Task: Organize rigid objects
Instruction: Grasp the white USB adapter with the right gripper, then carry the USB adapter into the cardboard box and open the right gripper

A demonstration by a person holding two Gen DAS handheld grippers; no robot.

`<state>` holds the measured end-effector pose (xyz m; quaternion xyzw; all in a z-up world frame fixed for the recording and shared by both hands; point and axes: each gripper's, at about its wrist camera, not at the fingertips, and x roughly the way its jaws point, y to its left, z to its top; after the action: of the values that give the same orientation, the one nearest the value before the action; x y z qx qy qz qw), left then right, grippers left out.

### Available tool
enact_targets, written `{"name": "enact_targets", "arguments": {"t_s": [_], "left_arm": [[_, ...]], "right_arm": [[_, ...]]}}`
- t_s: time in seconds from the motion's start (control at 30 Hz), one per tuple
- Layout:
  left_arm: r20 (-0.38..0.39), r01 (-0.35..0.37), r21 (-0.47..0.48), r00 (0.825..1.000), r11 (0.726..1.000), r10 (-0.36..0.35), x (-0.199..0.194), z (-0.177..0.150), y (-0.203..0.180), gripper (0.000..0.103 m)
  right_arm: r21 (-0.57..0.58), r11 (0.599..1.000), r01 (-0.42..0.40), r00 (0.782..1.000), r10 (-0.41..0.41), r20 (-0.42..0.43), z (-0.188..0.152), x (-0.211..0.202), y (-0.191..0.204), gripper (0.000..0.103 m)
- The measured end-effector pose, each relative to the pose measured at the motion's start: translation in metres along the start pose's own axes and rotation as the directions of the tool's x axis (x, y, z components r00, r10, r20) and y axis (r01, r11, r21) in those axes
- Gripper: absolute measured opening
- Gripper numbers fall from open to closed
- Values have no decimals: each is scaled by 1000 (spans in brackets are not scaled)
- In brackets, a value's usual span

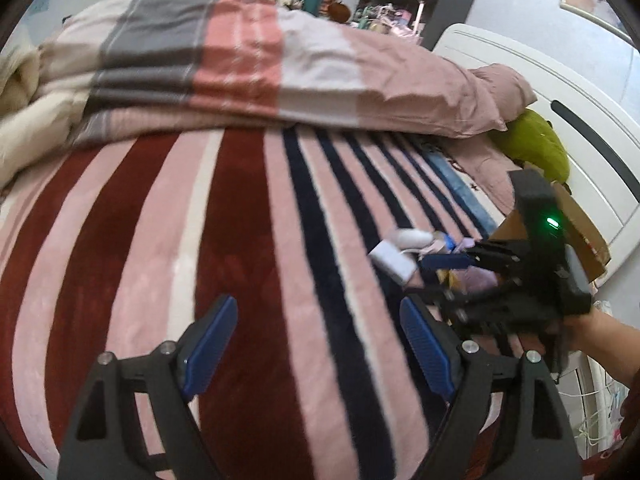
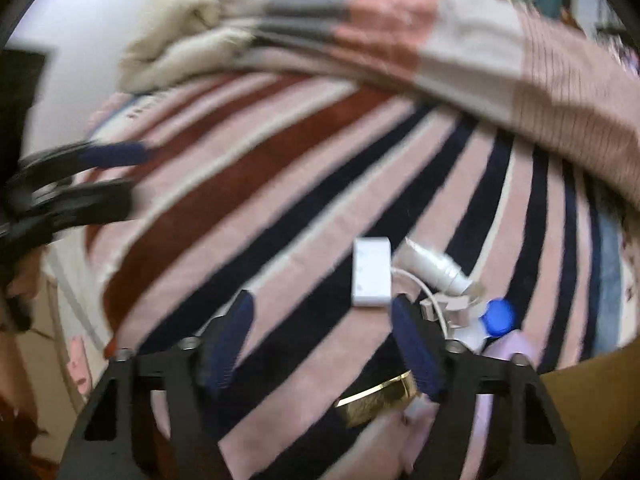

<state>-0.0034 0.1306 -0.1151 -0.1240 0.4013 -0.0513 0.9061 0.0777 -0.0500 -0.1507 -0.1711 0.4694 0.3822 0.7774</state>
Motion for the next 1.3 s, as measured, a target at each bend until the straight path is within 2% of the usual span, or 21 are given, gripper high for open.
{"name": "enact_targets", "arguments": {"t_s": [0.13,0.23,0.3,0.33,0.5,0.63,0.7,0.77,0.83,1.0,1.13,1.3], "left_arm": [[-8,12,-31,1000,999,-12,4,-6,10,81],[-12,18,-32,1000,999,-18,7,-4,9,81],[-14,28,-30,1000,999,-28,8,-3,6,81],[-14,33,-27,999,999,-34,8,-1,4,81],[-4,107,-1,994,994,-107,4,10,-18,81],[19,200,27,980,979,-200,-5,26,-44,81],[26,240,52,970,969,-242,-12,35,-60,70],[26,281,81,959,956,-284,-18,44,-77,43],[40,288,108,955,951,-294,-25,52,-92,33],[53,333,175,937,927,-346,-33,79,-136,30],[41,347,248,929,905,-368,-32,102,-186,30],[-14,382,309,917,871,-398,-15,124,-242,30]], "right_arm": [[38,997,62,998,-61,-23,7,25,-10,46],[52,993,111,993,-108,-51,10,35,-15,35],[40,992,117,992,-115,-45,10,33,-14,23],[35,992,120,992,-119,-41,11,31,-12,23],[-22,998,54,998,-54,17,10,1,10,23],[-96,995,-35,995,44,93,13,-42,36,23],[-138,988,-65,987,84,134,15,-65,46,23],[-170,982,-81,977,112,181,14,-91,55,23],[-185,981,-59,968,101,228,13,-115,57,23],[-135,990,-50,948,90,306,10,-163,28,22],[-99,995,-12,934,46,355,2,-195,-1,22],[-33,999,33,921,-17,389,-10,-234,-47,22]]}}
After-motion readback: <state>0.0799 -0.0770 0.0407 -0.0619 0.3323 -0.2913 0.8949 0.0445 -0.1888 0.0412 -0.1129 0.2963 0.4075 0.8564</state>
